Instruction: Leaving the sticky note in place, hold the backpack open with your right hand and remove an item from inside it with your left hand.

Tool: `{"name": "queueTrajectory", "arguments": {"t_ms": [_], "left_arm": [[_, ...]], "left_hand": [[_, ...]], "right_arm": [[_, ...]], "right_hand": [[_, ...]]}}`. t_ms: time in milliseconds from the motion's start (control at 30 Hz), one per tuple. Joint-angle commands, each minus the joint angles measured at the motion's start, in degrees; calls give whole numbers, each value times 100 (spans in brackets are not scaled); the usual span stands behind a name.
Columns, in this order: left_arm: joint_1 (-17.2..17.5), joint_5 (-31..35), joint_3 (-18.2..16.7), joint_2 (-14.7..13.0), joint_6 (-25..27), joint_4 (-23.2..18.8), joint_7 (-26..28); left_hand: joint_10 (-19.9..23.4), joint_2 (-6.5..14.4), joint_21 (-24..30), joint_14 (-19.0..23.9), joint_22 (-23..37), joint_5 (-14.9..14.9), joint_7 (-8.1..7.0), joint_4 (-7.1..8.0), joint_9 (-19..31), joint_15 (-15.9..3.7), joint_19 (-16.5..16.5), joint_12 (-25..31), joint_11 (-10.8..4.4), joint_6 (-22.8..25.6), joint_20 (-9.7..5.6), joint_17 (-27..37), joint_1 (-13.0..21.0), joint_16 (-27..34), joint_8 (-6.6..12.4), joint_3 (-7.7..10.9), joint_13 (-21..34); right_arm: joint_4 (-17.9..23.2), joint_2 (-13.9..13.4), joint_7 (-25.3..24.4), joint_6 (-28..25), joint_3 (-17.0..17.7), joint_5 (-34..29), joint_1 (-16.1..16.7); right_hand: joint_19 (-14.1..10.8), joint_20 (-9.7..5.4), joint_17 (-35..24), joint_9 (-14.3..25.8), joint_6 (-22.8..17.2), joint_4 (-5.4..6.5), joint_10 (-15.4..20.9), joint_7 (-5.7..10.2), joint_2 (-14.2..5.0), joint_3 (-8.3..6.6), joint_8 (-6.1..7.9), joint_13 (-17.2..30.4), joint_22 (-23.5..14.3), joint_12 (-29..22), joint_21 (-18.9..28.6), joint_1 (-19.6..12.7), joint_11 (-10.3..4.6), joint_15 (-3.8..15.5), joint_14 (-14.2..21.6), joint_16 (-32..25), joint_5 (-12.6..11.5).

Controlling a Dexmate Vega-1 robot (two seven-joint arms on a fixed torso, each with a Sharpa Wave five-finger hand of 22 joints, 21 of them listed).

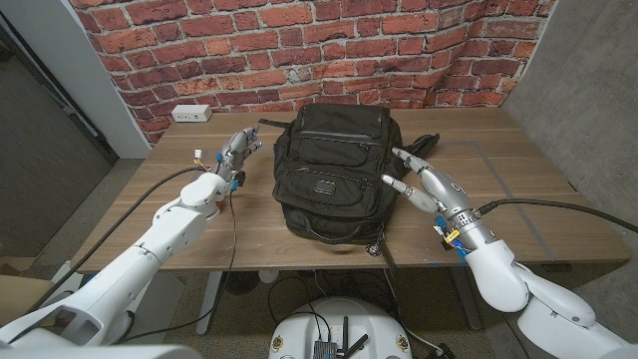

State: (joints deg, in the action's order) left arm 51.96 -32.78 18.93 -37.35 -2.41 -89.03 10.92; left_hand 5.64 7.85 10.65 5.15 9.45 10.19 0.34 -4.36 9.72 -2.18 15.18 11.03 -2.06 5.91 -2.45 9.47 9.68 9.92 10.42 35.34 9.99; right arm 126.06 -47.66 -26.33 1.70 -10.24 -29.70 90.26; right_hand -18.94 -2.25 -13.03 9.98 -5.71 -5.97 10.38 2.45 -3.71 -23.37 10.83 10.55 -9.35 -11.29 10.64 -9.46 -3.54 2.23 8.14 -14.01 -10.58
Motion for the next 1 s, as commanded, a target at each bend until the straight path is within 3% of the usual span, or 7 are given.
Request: {"name": "queueTrajectory", "arguments": {"t_ms": [33, 567, 1000], "left_arm": [[-109, -18, 31, 2, -32, 121, -137], [-276, -74, 41, -58, -166, 366, -494], [-210, -154, -45, -115, -229, 413, -542]], "left_hand": [[30, 59, 42, 68, 29, 6, -14, -49, 32, -24, 45, 10, 9, 39, -271, 13, 31, 18, 13, 14, 10], [31, 63, 37, 75, 29, 3, -20, -71, 33, -30, 44, 3, 4, 43, -271, 14, 12, 16, 9, 36, 10], [41, 65, 35, 74, 29, 2, -18, -81, 33, -23, 42, 3, 5, 46, -266, 16, -7, 14, 8, 50, 11]], "right_arm": [[356, -135, -34, -388, 78, -608, 467], [697, -195, 88, -1140, -259, -1590, 692], [900, -385, 682, -1778, -589, -2120, 563]], "right_hand": [[-83, -108, 13, 29, -84, -104, 86, -20, -6, -24, 50, 14, -11, -26, 54, -125, -1, 187, 80, -5, 13], [-187, -205, 59, 34, -276, -304, 278, 47, -6, -97, 119, 22, -12, -47, 51, -381, -19, 237, 122, 22, 17], [-245, -229, 78, 43, -354, -421, 351, 63, 85, -118, 151, 25, -11, -30, 43, -582, -85, 248, 97, 55, 10]]}}
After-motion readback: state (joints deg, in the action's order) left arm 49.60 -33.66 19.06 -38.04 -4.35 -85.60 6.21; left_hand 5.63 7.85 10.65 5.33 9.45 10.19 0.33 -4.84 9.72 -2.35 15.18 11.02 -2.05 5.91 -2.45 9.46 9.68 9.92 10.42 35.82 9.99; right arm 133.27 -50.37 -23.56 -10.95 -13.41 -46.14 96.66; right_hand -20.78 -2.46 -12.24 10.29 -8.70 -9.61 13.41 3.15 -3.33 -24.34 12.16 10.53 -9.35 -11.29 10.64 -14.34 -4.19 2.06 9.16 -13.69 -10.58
